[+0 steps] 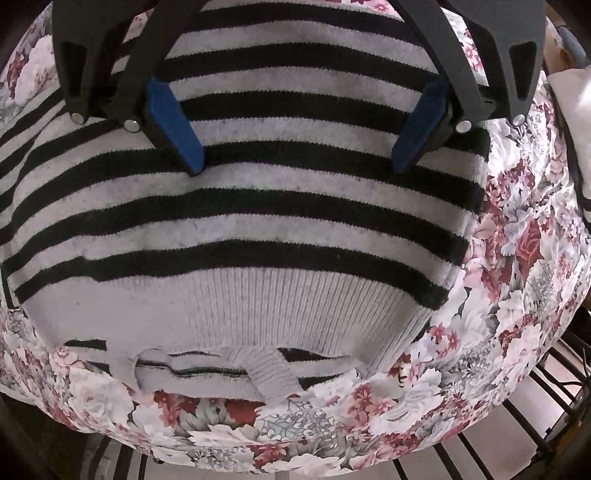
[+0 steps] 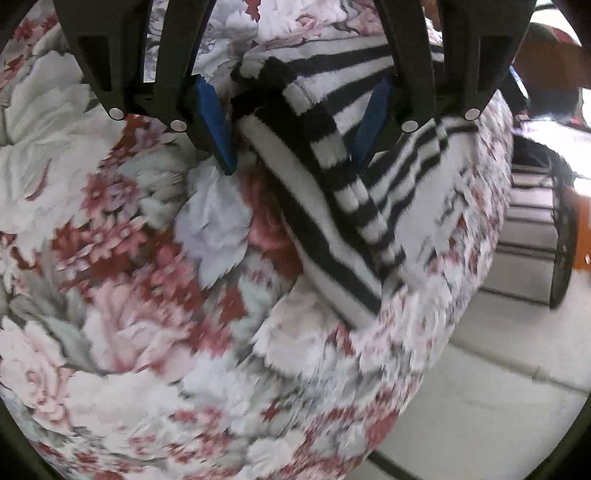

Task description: Fold small clothes

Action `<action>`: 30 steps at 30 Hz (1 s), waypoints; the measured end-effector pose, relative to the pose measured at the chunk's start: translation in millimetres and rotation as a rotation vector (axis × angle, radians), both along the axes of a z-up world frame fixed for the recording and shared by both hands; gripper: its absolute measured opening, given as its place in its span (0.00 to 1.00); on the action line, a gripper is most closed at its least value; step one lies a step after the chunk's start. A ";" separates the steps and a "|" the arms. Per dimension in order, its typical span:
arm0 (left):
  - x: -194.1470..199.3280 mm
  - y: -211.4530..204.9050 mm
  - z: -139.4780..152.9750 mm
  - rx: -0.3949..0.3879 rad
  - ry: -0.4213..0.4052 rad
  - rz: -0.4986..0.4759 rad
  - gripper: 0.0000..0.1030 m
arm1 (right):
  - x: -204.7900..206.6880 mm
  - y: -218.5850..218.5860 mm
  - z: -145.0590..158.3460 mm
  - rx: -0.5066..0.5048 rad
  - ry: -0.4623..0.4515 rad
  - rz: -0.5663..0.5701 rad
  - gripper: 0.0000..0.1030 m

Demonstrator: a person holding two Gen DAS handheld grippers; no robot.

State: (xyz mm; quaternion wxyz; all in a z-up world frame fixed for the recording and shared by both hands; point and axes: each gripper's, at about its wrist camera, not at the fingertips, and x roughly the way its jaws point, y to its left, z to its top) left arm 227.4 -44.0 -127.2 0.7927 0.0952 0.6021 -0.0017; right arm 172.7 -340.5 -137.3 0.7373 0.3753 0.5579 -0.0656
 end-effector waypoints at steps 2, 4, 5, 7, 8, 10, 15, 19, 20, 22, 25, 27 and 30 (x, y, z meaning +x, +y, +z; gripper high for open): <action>-2.3 -2.1 1.4 -0.014 0.007 0.005 0.96 | 3.0 7.5 -1.8 -0.044 0.006 0.038 0.64; -3.4 2.5 0.4 -0.027 0.014 0.011 0.96 | 3.4 11.4 -2.2 -0.065 0.004 0.061 0.66; -3.4 2.8 0.2 -0.029 0.016 0.011 0.96 | 3.5 13.3 -2.4 -0.074 0.002 0.072 0.68; -3.7 3.7 -1.0 -0.031 0.021 0.008 0.96 | 3.2 15.0 -4.3 -0.092 0.005 0.098 0.69; -3.0 5.9 -2.7 -0.031 0.023 0.007 0.96 | 3.4 16.5 -6.0 -0.100 0.008 0.107 0.70; -3.7 5.6 -4.3 -0.033 0.026 0.006 0.96 | 2.7 18.3 -8.7 -0.110 0.005 0.112 0.70; 0.7 16.2 -9.1 -0.036 0.021 0.006 0.96 | 0.0 21.5 -8.3 -0.136 -0.015 0.106 0.69; -5.0 16.6 -2.7 -0.051 0.011 -0.004 0.87 | -4.0 26.9 2.0 -0.138 -0.045 0.115 0.42; -6.1 17.0 -1.5 -0.055 0.011 -0.005 0.82 | -5.1 28.2 6.1 -0.135 -0.055 0.112 0.35; -7.9 18.2 1.6 -0.065 0.010 -0.011 0.76 | -8.9 27.9 15.4 -0.138 -0.074 0.108 0.32; -8.6 19.4 9.1 -0.074 0.003 -0.022 0.70 | -11.3 36.6 34.3 -0.160 -0.110 0.121 0.31; -11.1 21.6 14.5 -0.076 -0.007 -0.024 0.70 | -10.4 45.2 45.5 -0.187 -0.121 0.139 0.30; -12.0 24.0 20.8 -0.080 -0.014 -0.030 0.70 | -10.6 54.2 58.9 -0.215 -0.129 0.146 0.30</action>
